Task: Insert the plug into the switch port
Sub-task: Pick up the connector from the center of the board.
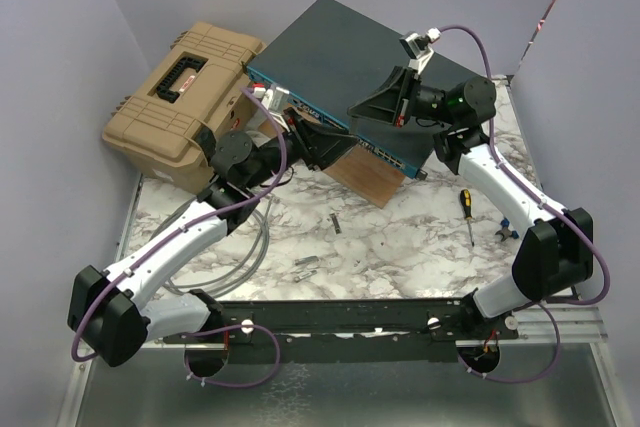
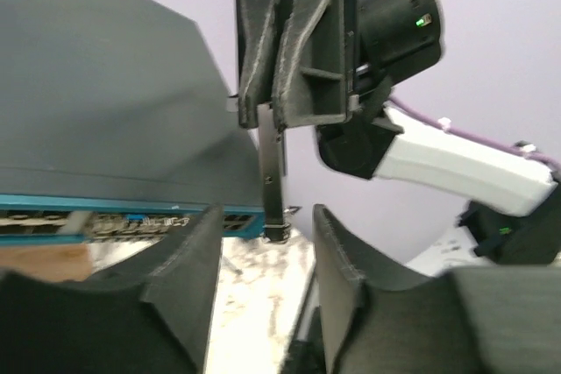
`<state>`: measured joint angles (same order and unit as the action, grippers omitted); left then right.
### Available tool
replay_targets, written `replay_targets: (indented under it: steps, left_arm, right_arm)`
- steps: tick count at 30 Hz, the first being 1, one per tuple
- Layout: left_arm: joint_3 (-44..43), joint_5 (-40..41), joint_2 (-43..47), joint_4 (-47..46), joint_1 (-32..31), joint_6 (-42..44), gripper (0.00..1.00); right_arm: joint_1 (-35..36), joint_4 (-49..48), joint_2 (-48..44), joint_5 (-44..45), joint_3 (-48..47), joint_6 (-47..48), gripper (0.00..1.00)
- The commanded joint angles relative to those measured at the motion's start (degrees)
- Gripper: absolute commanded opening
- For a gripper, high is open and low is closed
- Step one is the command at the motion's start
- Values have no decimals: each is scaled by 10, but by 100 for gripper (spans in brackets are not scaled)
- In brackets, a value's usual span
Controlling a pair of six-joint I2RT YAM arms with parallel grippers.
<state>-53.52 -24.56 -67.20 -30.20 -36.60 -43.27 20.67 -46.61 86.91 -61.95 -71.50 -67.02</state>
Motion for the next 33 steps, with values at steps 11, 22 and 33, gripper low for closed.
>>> replay_targets:
  steps: [11,22,33]
  left_arm:
    - [-90,297,34,229,-102,285,59]
    - [-153,460,-19,270,-164,334,59]
    - [-241,441,-86,370,-163,259,55]
  right_arm:
    - [3,260,-39,125,-32,114,5]
    - [3,459,-38,237,-85,105,0]
    - [3,558,-7,265,-115,67,0]
